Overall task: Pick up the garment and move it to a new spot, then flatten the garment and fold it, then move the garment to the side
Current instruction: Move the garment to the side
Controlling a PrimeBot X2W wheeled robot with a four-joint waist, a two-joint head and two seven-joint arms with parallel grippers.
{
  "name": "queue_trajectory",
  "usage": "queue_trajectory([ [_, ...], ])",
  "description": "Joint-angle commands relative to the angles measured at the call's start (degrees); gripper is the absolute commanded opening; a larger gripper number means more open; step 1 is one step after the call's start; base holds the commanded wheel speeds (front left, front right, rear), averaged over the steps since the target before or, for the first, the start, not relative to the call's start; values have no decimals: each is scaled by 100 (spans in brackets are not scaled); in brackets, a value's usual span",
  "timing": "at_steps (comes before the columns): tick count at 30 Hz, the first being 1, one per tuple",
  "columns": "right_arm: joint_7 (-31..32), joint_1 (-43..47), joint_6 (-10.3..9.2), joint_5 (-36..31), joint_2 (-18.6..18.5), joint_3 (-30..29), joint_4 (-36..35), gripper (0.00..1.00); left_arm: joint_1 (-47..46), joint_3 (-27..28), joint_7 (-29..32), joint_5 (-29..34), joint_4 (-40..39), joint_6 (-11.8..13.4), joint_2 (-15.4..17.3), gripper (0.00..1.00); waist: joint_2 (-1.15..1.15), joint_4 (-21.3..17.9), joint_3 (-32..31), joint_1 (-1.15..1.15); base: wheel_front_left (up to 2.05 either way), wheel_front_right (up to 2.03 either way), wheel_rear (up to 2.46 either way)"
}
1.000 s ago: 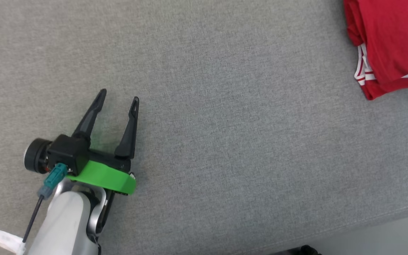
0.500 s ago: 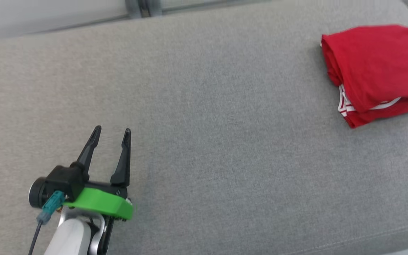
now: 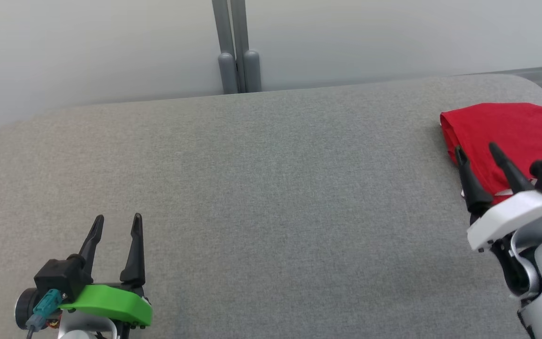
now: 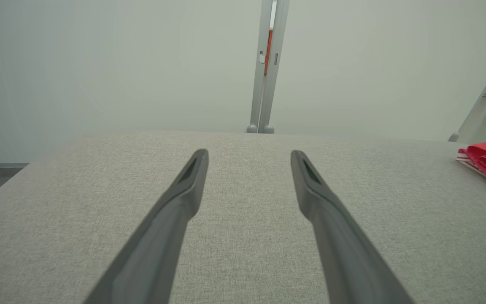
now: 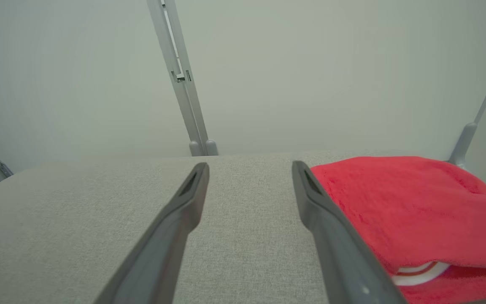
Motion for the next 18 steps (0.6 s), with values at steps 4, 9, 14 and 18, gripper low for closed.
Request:
queue_trajectory([
  [4, -46, 775, -9, 190, 302, -94, -359, 100, 117, 63, -40, -53, 217, 121, -57, 100, 0, 328, -246, 1, 0, 0, 0],
  [9, -204, 1285, -9, 147, 448, -27, -622, 100, 129, 101, -112, -80, 380, 153, -83, 100, 0, 362, -262, 1, 0, 0, 0],
  [14, -444, 1562, -9, 61, 539, 6, -683, 100, 245, 161, -223, 21, 362, 132, -138, 100, 0, 337, -332, 1, 0, 0, 0],
  [18, -526, 1681, -9, -12, 606, -7, -689, 100, 287, 211, -257, 107, 391, 99, -178, 100, 0, 357, -386, 1, 0, 0, 0],
])
